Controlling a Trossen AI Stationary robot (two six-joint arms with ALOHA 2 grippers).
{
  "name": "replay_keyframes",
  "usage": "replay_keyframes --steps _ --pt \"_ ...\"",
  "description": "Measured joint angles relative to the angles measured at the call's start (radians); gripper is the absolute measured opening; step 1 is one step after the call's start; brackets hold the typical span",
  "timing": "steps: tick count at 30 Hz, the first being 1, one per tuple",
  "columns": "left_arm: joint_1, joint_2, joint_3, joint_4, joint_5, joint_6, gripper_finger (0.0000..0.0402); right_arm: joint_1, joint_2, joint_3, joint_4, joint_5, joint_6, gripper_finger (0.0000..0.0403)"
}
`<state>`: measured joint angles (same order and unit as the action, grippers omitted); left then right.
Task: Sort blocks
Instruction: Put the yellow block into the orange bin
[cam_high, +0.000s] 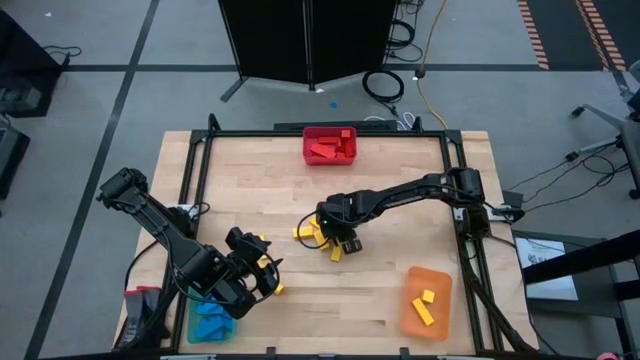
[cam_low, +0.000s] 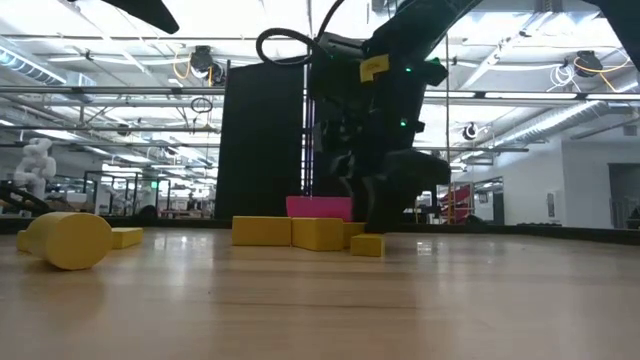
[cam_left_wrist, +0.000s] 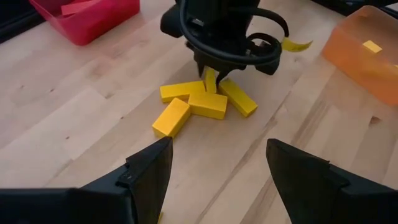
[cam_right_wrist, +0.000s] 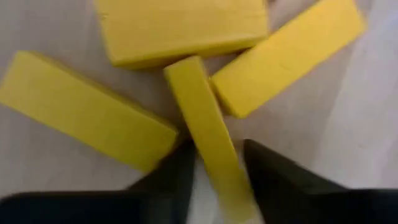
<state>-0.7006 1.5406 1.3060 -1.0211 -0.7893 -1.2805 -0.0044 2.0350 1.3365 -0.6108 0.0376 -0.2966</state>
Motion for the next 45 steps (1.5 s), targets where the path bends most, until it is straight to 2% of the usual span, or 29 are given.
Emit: replay_keyframes --steps 3,4,11,17,20,24,30,33,37,45 --pt "0.000 0.000 0.000 0.000 0.000 0.000 0.0264 0.001 0.000 0.000 -0.013 -0.009 0.001 0.0044" --pt "0.000 0.000 0.000 -0.001 0.000 0.000 0.0264 0.000 -0.005 -0.001 -0.017 -0.011 0.007 0.0038" --pt "0.000 0.000 0.000 -0.007 0.000 0.003 0.0264 -0.003 -0.062 -0.007 -0.108 0.008 0.107 0.0038" --pt "0.000 0.000 0.000 -0.015 0.000 0.004 0.0264 0.003 -0.253 -0.005 -0.270 0.045 0.189 0.0038" --pt "0.000 0.000 0.000 -0.017 0.000 0.004 0.0264 0.029 -0.385 -0.006 -0.346 0.051 0.317 0.0038" --pt "0.000 0.000 0.000 -0.021 0.000 0.005 0.0264 0.129 -0.571 -0.004 -0.431 0.059 0.543 0.0038" --pt "0.000 0.000 -0.003 -0.026 -0.027 0.012 0.0264 0.393 -0.745 -0.003 -0.562 0.192 0.889 0.0038" --pt "0.001 0.000 -0.003 -0.039 -0.032 0.012 0.0264 0.528 -0.754 -0.003 -0.645 0.218 1.068 0.0038" --pt "0.001 0.000 -0.003 -0.047 -0.039 0.014 0.0264 0.664 -0.706 -0.003 -0.725 0.218 1.259 0.0038" --pt "0.001 0.000 -0.004 -0.059 -0.039 0.011 0.0264 0.812 -0.519 -0.003 -0.784 0.197 1.364 0.0038"
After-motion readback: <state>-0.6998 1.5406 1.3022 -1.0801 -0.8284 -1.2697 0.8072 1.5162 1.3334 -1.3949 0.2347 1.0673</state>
